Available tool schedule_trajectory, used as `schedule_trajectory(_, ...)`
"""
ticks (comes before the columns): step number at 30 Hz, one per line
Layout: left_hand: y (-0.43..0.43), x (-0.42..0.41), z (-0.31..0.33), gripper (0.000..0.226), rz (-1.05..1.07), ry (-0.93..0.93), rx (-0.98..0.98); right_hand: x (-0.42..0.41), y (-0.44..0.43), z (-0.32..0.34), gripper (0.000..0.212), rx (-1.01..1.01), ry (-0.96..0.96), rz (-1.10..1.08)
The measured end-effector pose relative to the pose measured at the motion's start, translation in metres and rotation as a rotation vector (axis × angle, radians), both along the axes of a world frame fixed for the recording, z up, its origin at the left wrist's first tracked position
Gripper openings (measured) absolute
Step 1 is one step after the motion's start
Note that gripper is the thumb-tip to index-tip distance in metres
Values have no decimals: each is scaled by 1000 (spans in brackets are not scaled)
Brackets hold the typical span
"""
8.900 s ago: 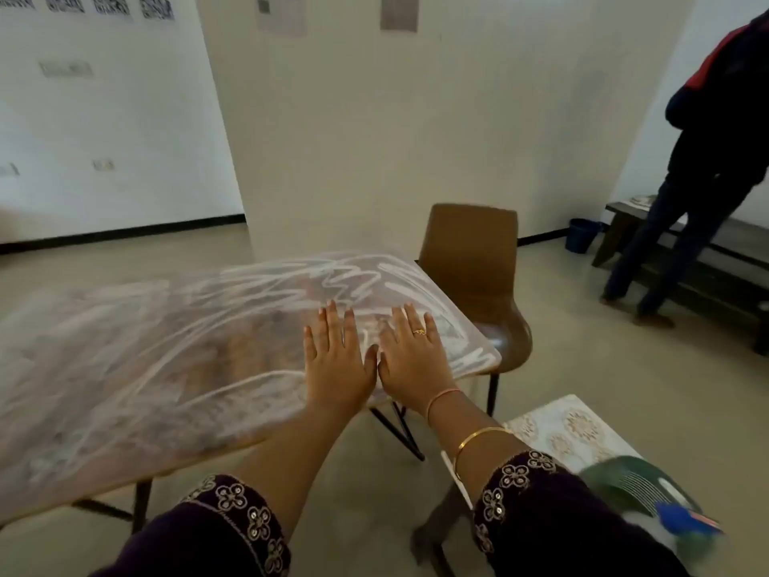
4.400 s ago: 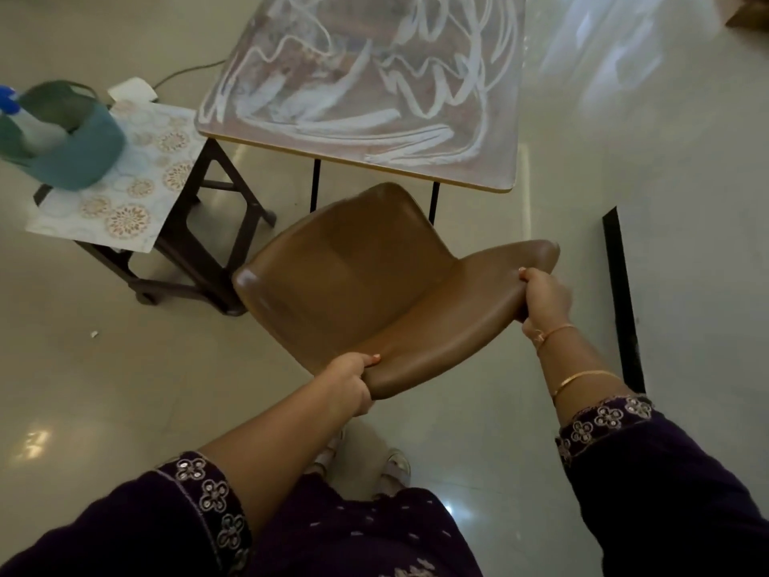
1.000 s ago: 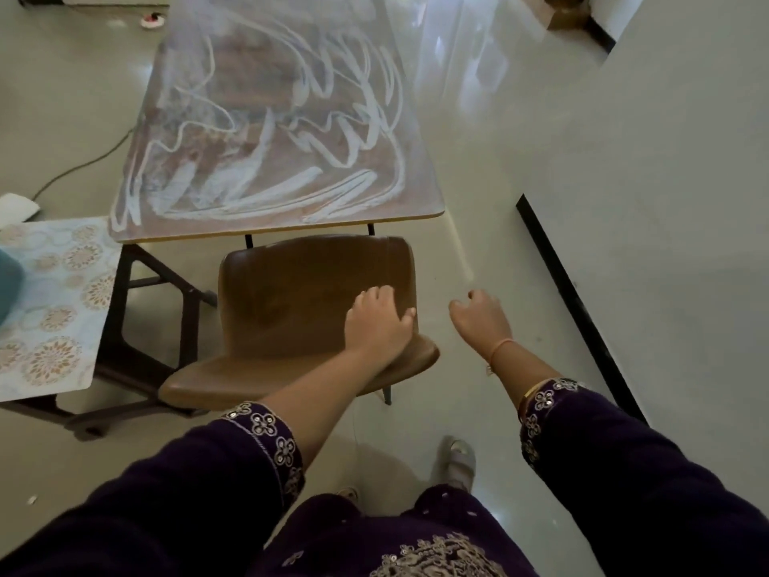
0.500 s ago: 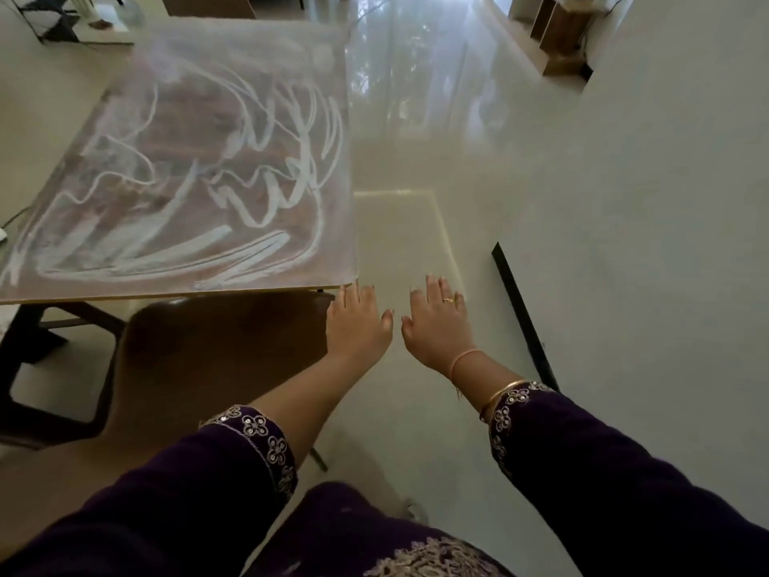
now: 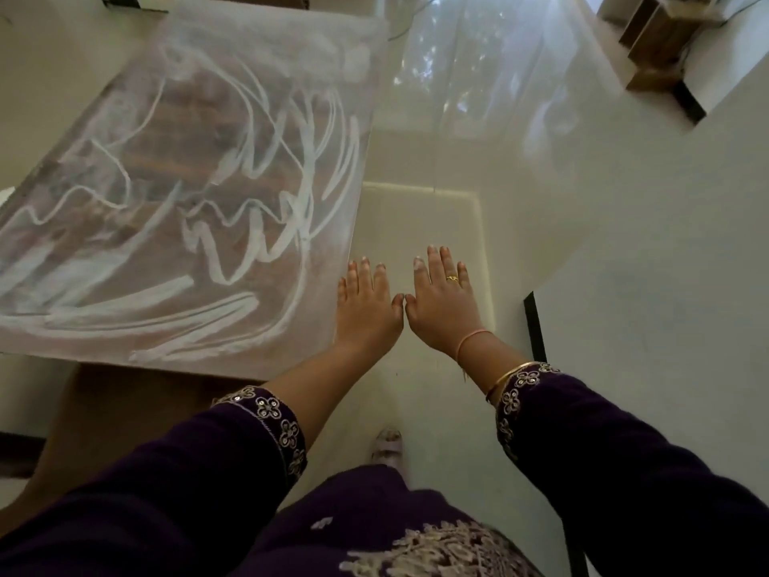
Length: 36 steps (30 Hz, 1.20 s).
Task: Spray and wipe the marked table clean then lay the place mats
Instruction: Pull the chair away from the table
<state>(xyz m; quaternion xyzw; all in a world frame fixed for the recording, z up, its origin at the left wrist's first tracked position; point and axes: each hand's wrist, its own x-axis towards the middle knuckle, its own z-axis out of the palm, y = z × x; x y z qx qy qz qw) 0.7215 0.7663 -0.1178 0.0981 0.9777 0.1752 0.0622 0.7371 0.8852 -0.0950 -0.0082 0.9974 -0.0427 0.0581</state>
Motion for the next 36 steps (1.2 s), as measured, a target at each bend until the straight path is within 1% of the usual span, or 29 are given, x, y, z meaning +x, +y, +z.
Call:
schedule_trajectory(3,24,-49,-1,61,19,-7,-7,-54,25,2,60,23,-23,49)
schedule_trajectory(11,70,-174,-7,64,198,-64,-20,-201,76,-4,60,44,-59,203)
schedule_trajectory(15,101,-252,-14,66,318,-72,-20,-289,102,-9,60,41,-66,340)
schedule_trajectory(22,152,-378,-13,67,538,-129,-25,-435,160,-12,60,93,-72,614)
schedule_trajectory(26,168,-436,-14,67,620,-144,-27,-510,172,-17,61,67,-100,685)
schedule_trajectory(29,173,-483,-19,68,676,-159,-42,-565,173,-21,61,58,-96,791)
schedule_trajectory(31,174,-525,-23,69,720,-175,-40,-611,173,-24,60,53,-89,853)
schedule_trajectory(36,175,-640,-21,71,791,-167,-28,-730,173,-23,59,52,-97,926)
